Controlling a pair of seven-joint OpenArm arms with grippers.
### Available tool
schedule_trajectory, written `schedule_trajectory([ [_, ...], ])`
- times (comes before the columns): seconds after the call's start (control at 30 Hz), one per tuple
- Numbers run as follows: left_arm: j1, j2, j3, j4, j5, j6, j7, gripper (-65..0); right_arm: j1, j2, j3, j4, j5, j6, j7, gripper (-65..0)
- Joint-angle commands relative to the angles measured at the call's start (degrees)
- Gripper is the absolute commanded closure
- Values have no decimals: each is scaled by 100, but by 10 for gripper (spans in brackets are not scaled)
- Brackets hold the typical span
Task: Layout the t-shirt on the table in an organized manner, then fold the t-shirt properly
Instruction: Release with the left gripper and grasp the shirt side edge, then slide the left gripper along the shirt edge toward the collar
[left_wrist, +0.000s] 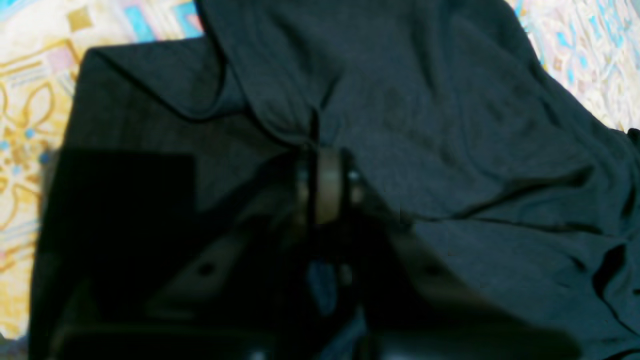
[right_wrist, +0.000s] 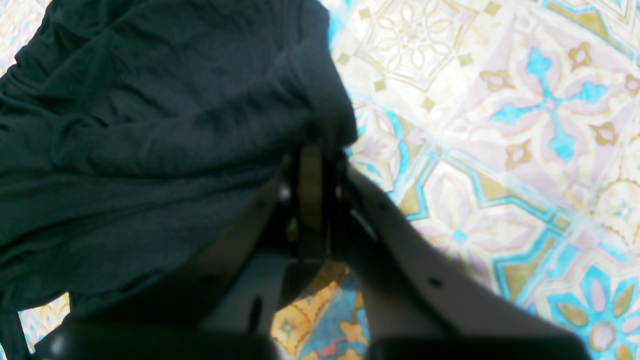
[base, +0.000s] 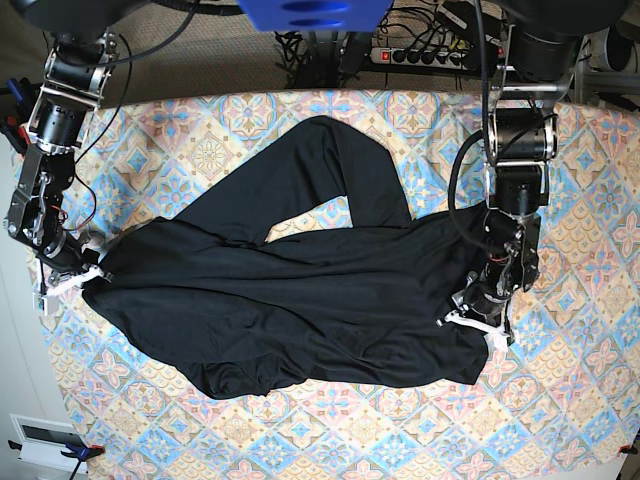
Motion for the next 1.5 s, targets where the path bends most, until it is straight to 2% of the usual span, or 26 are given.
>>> schedule_trajectory([
  [0.0,-366,-207,-15,98,-35,-43,-177,-4,129,141,46,126,73,11,110,-1],
  [0.07,-436,-321,-41,98,-35,-43,-177,-20,129,141,46,126,81,11,110,-1],
  [0.3,-858,-752,-33,-104,-44,-43,-203,-15,129,141,55,135,81,11,127,-1],
  [0.53,-1148,-858,-6,-447,-35,-43,-370,-28,129,141,64,135,81,11,127,-1],
  [0.63,-1148,-875,3,-464,9,62,-713,-93,129,141,64,135,81,11,127,-1],
  [0.77,-1166,-875,-15,-447,378,660,-907,-204,129,150,64,135,81,11,136,-1],
  [0.87,-1157,-858,-6,-447,395,686,-898,-270,129,150,64,135,81,11,110,-1],
  [0.93,-1113,-849,-6,-438,378,686,-678,-299,129,150,38,135,81,11,110,-1],
  [1.03,-972,-849,-41,-420,123,528,87,-307,129,150,29,135,81,11,110,-1],
  [1.1,-691,-875,-41,-69,-167,370,605,-307,129,141,29,135,81,11,110,-1],
  [1.17,-243,-910,-50,547,-431,379,887,-307,129,141,38,135,81,11,110,-1],
  [1.3,610,-1016,-50,1628,-747,379,975,-307,129,141,29,135,81,11,110,-1],
  [1.47,812,-884,-50,1760,-747,388,975,-307,129,141,29,135,81,11,110,-1],
])
